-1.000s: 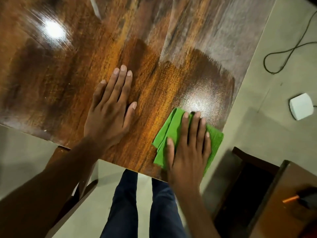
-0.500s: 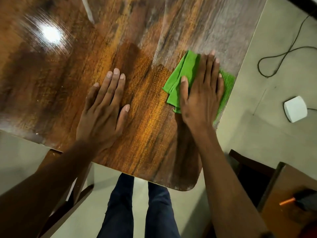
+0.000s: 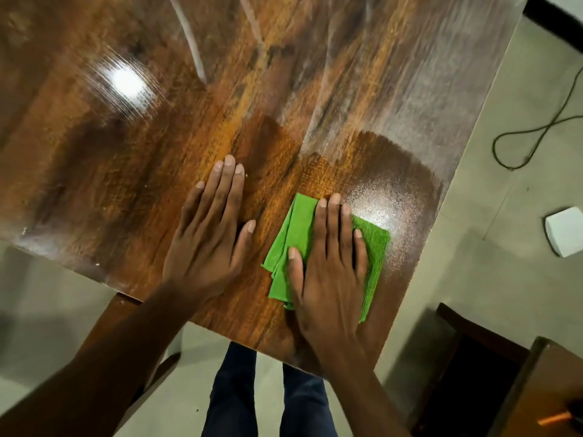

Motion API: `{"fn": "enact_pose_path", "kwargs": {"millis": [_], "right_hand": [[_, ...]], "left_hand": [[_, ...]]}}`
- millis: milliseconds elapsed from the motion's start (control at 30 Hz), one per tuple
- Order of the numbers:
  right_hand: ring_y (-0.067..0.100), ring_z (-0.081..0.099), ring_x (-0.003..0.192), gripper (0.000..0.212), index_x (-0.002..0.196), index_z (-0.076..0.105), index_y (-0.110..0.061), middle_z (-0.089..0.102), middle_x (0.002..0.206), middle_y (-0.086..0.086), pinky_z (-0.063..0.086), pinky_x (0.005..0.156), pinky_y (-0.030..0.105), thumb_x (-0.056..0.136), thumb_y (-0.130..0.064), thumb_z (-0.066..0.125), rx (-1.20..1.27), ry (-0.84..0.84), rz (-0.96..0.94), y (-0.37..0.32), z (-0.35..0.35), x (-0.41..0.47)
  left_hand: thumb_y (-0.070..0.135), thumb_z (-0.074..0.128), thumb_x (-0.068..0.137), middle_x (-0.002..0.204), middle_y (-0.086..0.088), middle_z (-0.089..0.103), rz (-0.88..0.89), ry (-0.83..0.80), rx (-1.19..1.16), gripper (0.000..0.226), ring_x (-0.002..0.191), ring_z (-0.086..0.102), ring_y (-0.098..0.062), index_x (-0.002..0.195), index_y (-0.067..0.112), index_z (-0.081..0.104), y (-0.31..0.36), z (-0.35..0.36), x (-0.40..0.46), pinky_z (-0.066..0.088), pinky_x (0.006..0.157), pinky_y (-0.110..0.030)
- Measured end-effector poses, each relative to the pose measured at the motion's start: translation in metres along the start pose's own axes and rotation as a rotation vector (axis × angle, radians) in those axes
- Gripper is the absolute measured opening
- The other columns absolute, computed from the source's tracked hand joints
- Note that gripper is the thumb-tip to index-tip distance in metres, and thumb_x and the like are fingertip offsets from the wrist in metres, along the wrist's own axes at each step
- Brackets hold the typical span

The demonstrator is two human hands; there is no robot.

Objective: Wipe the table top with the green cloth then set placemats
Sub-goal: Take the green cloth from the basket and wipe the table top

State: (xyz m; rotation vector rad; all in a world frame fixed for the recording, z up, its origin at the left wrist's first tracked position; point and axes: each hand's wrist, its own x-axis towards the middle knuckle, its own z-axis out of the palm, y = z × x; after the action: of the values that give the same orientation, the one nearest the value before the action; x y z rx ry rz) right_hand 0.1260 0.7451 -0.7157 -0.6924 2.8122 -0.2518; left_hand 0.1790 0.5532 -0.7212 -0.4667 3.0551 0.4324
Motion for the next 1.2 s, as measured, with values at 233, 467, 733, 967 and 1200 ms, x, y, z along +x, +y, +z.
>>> {"fn": "enact_pose_path", "kwargs": {"millis": [233,467,733,967,1200], "right_hand": [[0.019,0.002,0.164,0.069,0.169,0.012,-0.013,0.005,0.177,0.005,0.013,0.130,0.044,0.111,-0.046,0.030,-0.023,0.118,-0.306,-0.042,-0.004,0.148],[0.019,0.006,0.164,0.069,0.168,0.016,-0.014,0.009,0.177,0.003,0.011,0.131,0.043,0.109,-0.046,0.030,-0.030,0.137,-0.354,-0.096,-0.006,0.210],[0.018,0.004,0.164,0.068,0.169,0.009,-0.019,0.007,0.177,0.001,0.014,0.131,0.048,0.109,-0.048,0.017,-0.056,0.235,0.112,0.061,-0.030,0.179],[0.022,0.010,0.163,0.064,0.168,0.016,-0.016,0.013,0.177,0.002,0.014,0.131,0.048,0.110,-0.042,0.021,-0.032,0.305,0.315,0.081,-0.036,0.183],[0.027,0.001,0.164,0.067,0.168,0.015,-0.014,0.005,0.177,0.007,0.005,0.132,0.048,0.111,-0.047,0.024,0.030,0.252,0.038,-0.058,-0.015,0.239]], "left_hand": [[0.039,0.038,0.107,0.176,-0.013,-0.001,-0.063,0.017,0.002,0.077,0.164,0.001,-0.025,0.166,0.004,0.005,0.001,0.001,-0.002,0.019,0.130,-0.052],[0.038,0.040,0.106,0.176,-0.014,-0.001,-0.089,0.020,-0.037,0.078,0.164,0.003,-0.027,0.166,0.002,0.005,-0.002,0.004,-0.002,0.022,0.128,-0.056],[0.038,0.038,0.106,0.176,-0.011,-0.006,-0.075,-0.045,-0.064,0.079,0.164,-0.002,-0.025,0.167,0.005,-0.001,-0.002,0.001,-0.001,0.015,0.131,-0.053],[0.042,0.032,0.107,0.176,-0.011,-0.004,-0.064,-0.079,-0.019,0.076,0.164,-0.002,-0.025,0.167,0.004,0.004,-0.004,0.001,0.000,0.009,0.132,-0.047],[0.041,0.033,0.107,0.176,-0.012,0.000,-0.065,-0.074,0.026,0.074,0.164,0.001,-0.026,0.166,0.004,0.008,-0.002,0.001,0.002,0.008,0.132,-0.046]]}}
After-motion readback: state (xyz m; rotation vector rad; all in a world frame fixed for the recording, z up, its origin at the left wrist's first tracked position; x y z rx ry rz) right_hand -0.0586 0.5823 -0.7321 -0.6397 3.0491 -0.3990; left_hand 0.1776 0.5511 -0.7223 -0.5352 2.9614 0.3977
